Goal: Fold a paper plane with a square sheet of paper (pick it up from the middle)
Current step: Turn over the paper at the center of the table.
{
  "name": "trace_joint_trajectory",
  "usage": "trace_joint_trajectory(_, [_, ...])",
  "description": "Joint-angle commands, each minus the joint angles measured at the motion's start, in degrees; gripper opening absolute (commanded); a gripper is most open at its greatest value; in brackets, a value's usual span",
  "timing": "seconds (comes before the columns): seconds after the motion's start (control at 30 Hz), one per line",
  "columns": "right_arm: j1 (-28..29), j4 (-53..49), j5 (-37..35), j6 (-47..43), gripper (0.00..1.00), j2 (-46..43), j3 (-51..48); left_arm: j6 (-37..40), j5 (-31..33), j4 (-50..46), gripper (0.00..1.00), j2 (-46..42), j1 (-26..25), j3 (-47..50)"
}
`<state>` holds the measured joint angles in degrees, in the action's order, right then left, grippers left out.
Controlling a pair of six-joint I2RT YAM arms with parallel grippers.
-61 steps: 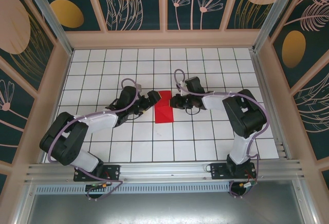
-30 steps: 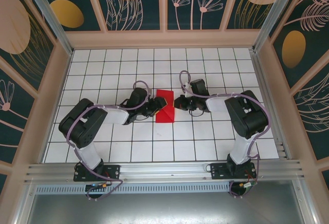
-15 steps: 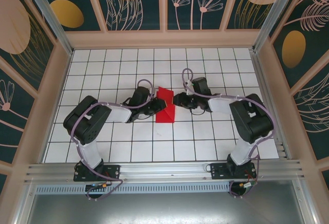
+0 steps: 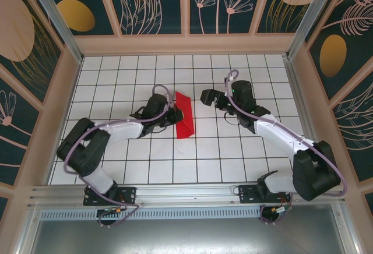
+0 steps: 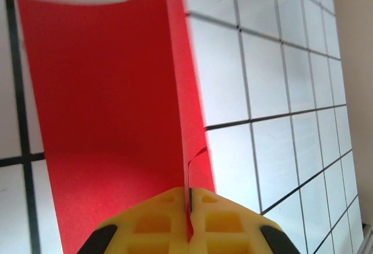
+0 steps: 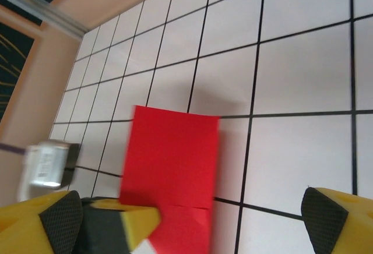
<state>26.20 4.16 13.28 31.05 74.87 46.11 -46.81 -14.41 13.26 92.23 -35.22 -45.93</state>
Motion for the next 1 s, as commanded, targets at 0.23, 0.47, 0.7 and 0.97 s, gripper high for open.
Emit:
trace_joint_trajectory(0.23, [-0.3,0.3,-8.0,7.8,0.99,-6.4,-3.3,12.7,22.4,-43.7,0.00,-12.2,-0.3,-16.9])
trace_joint_trajectory(0.47, [-0.3,-3.9,-12.2,11.3,0.99,-5.0,-2.0,13.5,42.6,-54.8,0.00,-7.1,-0.6,-23.8])
trace_joint_trajectory(0.7, [-0.3,-10.5,-17.3,11.0,0.99,-0.6,0.4,11.9,50.8,-56.5,0.00,3.0,-2.5,-25.3])
trace_joint_trajectory(0.97, [-0.3,-12.6,-19.2,15.1,0.98,-0.4,-1.3,7.1,59.1,-57.5,0.00,11.7,-6.3,-25.4])
